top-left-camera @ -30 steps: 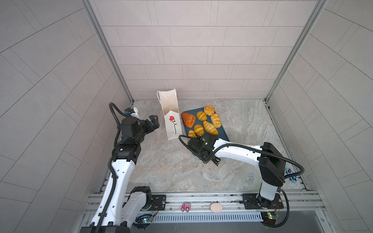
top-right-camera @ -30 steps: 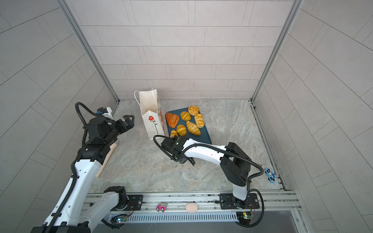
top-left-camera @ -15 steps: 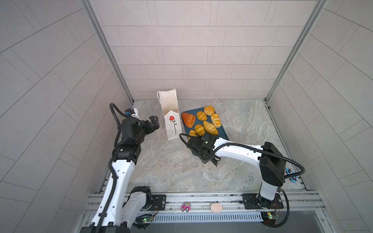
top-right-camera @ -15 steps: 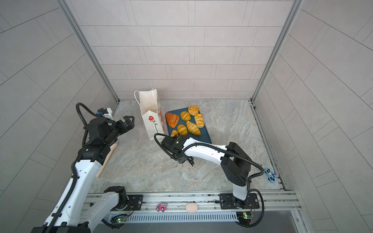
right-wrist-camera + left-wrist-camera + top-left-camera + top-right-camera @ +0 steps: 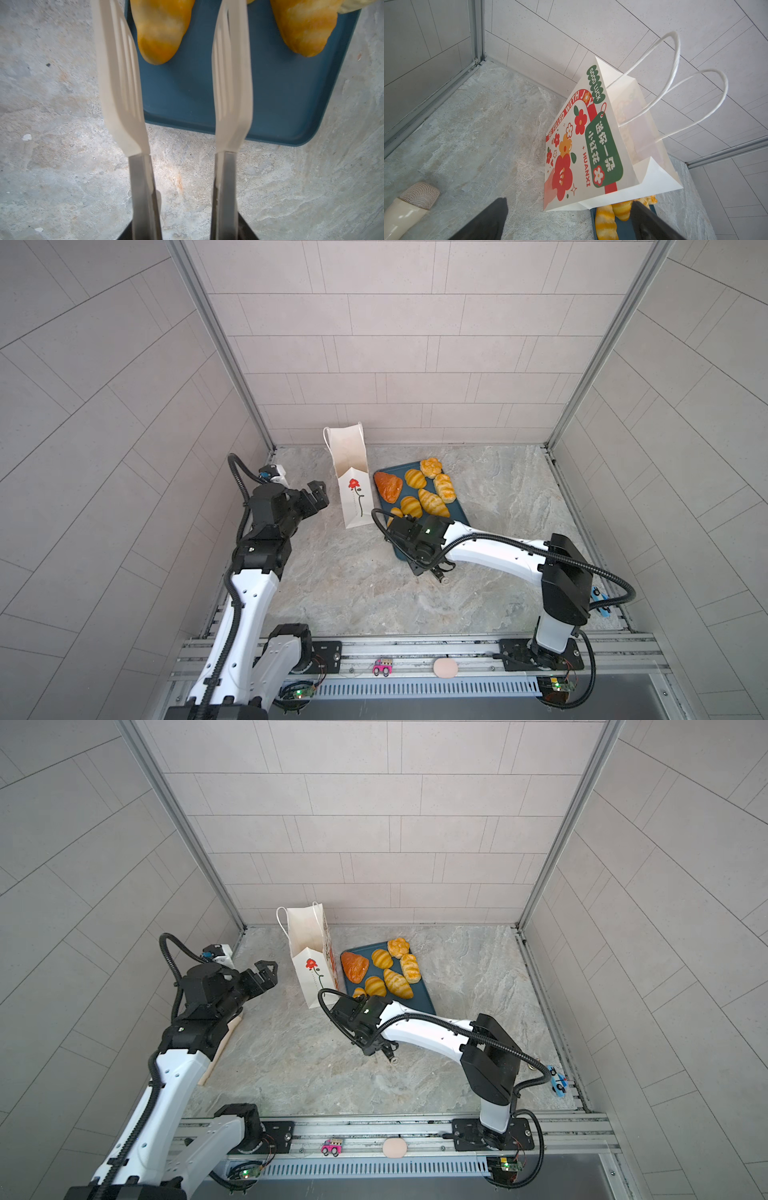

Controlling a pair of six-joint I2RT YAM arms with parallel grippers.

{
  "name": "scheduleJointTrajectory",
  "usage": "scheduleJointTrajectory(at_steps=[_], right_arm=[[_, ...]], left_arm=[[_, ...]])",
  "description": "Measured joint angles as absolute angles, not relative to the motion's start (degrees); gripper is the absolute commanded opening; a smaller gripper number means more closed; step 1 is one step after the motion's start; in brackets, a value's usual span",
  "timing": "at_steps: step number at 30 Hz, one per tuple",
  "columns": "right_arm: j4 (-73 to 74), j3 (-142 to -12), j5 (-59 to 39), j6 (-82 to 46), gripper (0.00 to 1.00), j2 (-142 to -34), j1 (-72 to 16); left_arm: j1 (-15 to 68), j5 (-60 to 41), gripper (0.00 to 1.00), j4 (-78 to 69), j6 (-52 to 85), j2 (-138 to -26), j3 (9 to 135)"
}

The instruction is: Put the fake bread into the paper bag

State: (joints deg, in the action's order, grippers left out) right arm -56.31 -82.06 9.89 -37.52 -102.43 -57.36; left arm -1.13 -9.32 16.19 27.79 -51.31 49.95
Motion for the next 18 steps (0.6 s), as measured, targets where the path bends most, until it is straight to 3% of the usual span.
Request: scheduleJointTrajectory(at_steps=[18], right_arm=[[-54.7,-84.88,9.45,-39.46,0.52,-108.36,-56.73]], left_arm=[[-1.13,-9.26,1.0,16.21,27.14,-51.11,49.36]])
